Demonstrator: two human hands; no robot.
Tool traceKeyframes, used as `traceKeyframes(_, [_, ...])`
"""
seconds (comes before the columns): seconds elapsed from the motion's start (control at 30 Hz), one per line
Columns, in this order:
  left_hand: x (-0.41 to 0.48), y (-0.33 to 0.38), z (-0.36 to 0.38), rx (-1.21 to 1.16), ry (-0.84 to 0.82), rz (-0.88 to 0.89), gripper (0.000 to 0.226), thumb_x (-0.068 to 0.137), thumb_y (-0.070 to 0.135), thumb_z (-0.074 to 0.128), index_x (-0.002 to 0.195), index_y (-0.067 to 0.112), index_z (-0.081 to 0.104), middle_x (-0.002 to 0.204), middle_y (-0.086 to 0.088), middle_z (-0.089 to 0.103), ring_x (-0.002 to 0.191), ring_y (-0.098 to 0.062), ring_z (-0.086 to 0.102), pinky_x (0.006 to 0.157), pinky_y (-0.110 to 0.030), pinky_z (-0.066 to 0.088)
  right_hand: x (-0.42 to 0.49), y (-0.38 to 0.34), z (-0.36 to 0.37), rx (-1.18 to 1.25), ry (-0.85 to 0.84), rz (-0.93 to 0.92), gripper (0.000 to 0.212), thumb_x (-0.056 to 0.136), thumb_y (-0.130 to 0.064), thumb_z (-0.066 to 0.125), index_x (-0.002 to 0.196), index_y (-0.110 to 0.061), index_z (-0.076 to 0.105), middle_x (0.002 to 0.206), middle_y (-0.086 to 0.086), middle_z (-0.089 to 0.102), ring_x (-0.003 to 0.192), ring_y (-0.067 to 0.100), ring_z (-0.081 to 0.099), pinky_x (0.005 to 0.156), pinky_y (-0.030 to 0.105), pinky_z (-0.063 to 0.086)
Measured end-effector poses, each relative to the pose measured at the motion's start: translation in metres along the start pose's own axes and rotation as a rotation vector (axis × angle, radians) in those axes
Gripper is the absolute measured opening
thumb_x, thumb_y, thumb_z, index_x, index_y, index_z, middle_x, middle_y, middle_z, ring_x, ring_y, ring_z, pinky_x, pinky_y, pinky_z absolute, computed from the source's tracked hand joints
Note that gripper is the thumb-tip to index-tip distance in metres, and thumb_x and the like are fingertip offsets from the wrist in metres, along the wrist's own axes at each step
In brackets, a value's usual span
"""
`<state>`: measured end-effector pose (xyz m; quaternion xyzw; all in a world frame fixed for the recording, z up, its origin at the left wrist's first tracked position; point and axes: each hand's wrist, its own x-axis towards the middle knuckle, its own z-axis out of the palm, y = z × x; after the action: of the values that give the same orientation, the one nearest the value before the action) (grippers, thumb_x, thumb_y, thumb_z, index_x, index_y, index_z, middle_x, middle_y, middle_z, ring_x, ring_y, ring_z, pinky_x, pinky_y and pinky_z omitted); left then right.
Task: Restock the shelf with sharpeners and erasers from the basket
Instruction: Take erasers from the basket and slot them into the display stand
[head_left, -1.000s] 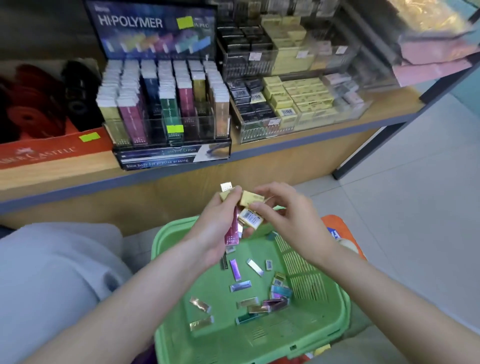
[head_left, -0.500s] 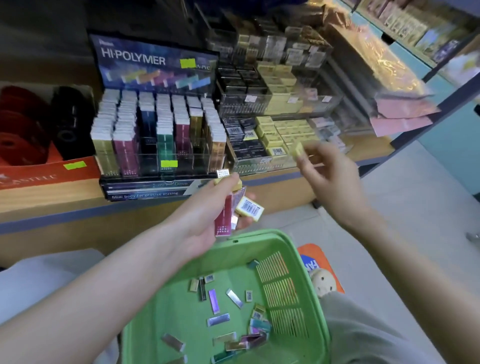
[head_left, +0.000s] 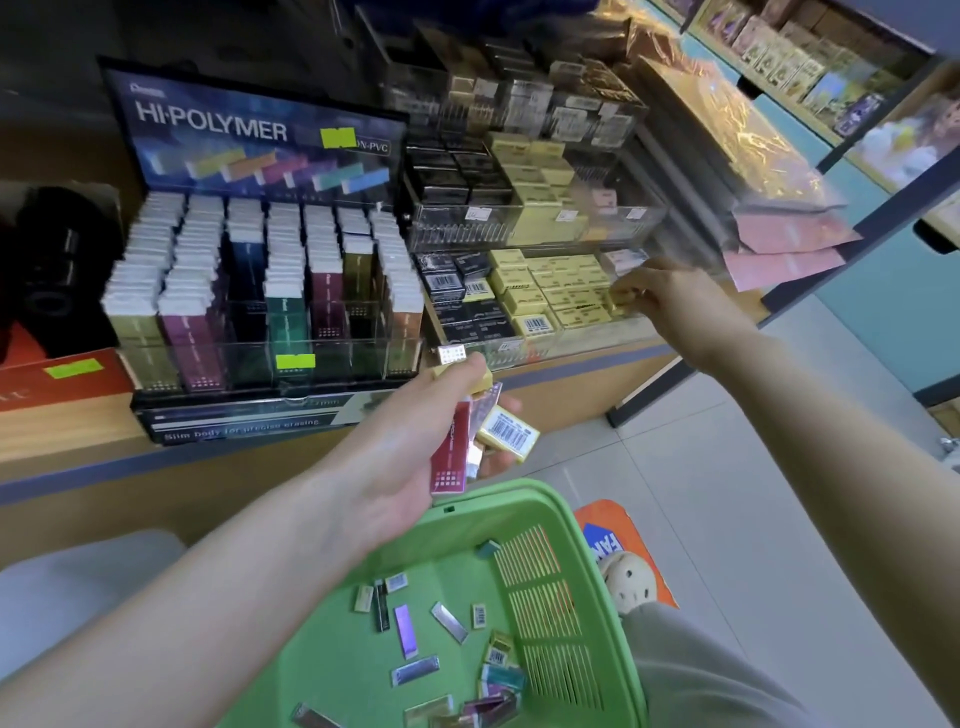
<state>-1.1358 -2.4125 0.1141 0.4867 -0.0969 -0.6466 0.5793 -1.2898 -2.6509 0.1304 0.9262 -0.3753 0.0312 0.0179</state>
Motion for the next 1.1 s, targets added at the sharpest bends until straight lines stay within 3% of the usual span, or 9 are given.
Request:
traceKeyframes(0.27, [0.004,-0.001,0.001,-0.037,0.002,-0.011,0.034,0.093,0.032,0.053,0.116,0.007,0.054,0.080,-0.010,0.074,0.058,-0.018,0.064,0.047,-0.023,0.053,-0.004,0.003,-0.009,0.001,-0.049,-0.059,0.023,0.091,-0.009,0.059,0.112,-0.011,0.069,0.113,0.011,0.062,0.100,0.029,0.059,0.087,0.031,0.042])
traceKeyframes(0.5, [0.010,-0.003,0.000,-0.044,0.031,-0.034,0.033,0.092,0.034,0.053,0.112,0.008,0.053,0.073,-0.008,0.073,0.052,-0.018,0.066,0.040,-0.023,0.048,0.001,0.002,-0.008,0.044,-0.065,-0.061,0.024,0.091,-0.004,0.058,0.111,-0.010,0.070,0.111,0.009,0.067,0.101,0.023,0.060,0.081,0.015,0.034])
traceKeyframes(0.7, [0.012,-0.002,0.000,-0.041,0.032,-0.032,0.033,0.092,0.034,0.053,0.113,0.008,0.053,0.072,-0.008,0.073,0.052,-0.018,0.066,0.040,-0.023,0.049,0.002,0.000,0.004,-0.071,0.009,0.000,0.022,0.092,-0.013,0.058,0.109,-0.017,0.072,0.109,0.005,0.070,0.101,0.027,0.062,0.081,0.034,0.049])
traceKeyframes(0.83, [0.012,-0.001,0.000,-0.055,0.046,-0.022,0.032,0.092,0.034,0.052,0.111,0.008,0.053,0.071,-0.008,0.073,0.052,-0.019,0.067,0.040,-0.023,0.049,-0.008,0.000,0.018,-0.092,0.071,-0.018,0.023,0.090,0.000,0.054,0.103,-0.010,0.071,0.113,0.014,0.063,0.106,0.034,0.053,0.082,0.041,0.048])
traceKeyframes(0.93, [0.008,-0.001,-0.001,-0.069,0.049,-0.001,0.029,0.094,0.031,0.052,0.111,0.008,0.054,0.076,-0.010,0.074,0.056,-0.018,0.068,0.043,-0.023,0.050,-0.033,-0.031,0.010,0.245,0.249,0.079,0.018,0.096,-0.012,0.052,0.100,-0.005,0.068,0.099,0.011,0.058,0.088,0.023,0.054,0.078,0.030,0.044])
traceKeyframes(1.03, [0.006,-0.003,0.001,-0.084,0.077,0.010,0.028,0.094,0.029,0.053,0.112,0.008,0.055,0.081,-0.012,0.074,0.058,-0.018,0.069,0.045,-0.024,0.053,-0.072,-0.080,-0.004,0.620,0.054,0.184,0.033,0.093,-0.041,0.050,0.083,-0.014,0.066,0.074,0.002,0.064,0.064,0.010,0.057,0.064,0.021,0.046])
traceKeyframes(1.1, [0.006,-0.005,0.003,-0.076,0.089,0.009,0.028,0.095,0.028,0.053,0.113,0.008,0.056,0.083,-0.013,0.073,0.058,-0.018,0.068,0.047,-0.024,0.054,-0.095,-0.107,-0.009,0.748,-0.104,0.183,0.042,0.079,-0.059,0.054,0.081,-0.019,0.067,0.073,0.000,0.068,0.064,0.011,0.062,0.065,0.029,0.053])
